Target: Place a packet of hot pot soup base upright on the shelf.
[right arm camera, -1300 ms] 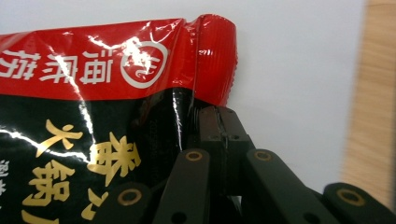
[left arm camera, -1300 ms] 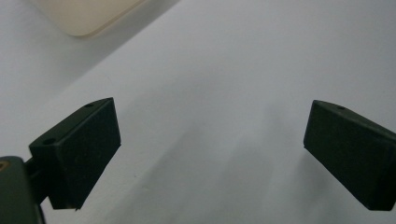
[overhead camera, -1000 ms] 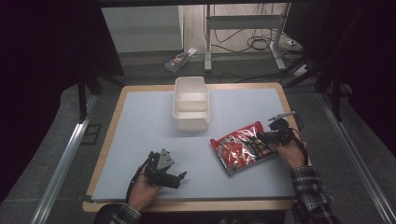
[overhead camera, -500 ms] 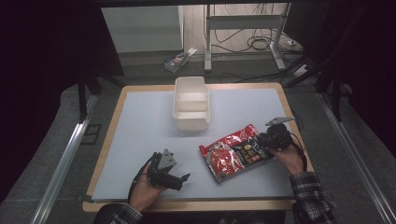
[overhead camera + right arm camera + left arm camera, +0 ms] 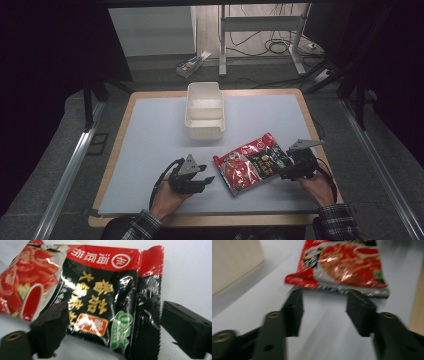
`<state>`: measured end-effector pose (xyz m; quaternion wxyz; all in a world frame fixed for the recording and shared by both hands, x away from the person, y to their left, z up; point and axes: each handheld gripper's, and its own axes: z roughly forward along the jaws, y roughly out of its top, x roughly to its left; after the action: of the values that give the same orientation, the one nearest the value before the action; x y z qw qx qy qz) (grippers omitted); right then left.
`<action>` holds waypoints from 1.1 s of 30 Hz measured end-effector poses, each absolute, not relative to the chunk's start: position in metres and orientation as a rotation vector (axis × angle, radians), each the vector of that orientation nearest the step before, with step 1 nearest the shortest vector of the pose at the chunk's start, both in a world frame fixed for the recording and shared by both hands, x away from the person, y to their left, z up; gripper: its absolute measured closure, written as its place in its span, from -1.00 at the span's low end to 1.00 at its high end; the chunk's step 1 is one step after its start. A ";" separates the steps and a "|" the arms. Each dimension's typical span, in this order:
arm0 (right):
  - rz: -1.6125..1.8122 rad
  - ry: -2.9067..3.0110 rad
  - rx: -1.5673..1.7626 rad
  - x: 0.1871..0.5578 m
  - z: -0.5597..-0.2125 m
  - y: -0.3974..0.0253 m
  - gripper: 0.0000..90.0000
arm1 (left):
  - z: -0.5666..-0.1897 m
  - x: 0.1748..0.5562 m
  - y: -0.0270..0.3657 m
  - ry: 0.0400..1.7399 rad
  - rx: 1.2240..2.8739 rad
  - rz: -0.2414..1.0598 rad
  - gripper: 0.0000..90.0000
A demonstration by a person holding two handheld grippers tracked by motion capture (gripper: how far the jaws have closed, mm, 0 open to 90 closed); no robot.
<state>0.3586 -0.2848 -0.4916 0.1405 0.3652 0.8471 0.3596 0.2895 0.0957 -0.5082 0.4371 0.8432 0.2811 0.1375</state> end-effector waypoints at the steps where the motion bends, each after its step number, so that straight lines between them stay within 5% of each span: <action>1: 1.039 2.447 1.055 0.359 -0.492 -0.285 -0.87 | -0.507 0.291 0.092 0.682 2.099 0.331 0.30; 6: 1.034 2.440 1.039 0.347 -0.492 -0.287 -0.95 | -0.505 0.303 0.070 0.602 2.111 0.306 0.99; 16: 1.021 2.467 1.092 0.339 -0.499 -0.297 -1.00 | -0.523 0.321 0.037 0.571 2.146 0.267 0.99; 33: 0.998 2.550 1.120 0.330 -0.508 -0.311 -1.00 | -0.535 0.317 0.040 0.607 2.154 0.263 1.00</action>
<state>0.3296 -0.3113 -0.5079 0.0915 0.3769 0.8584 0.3358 0.3170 0.0403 -0.5354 0.4297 0.8632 0.2432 0.1053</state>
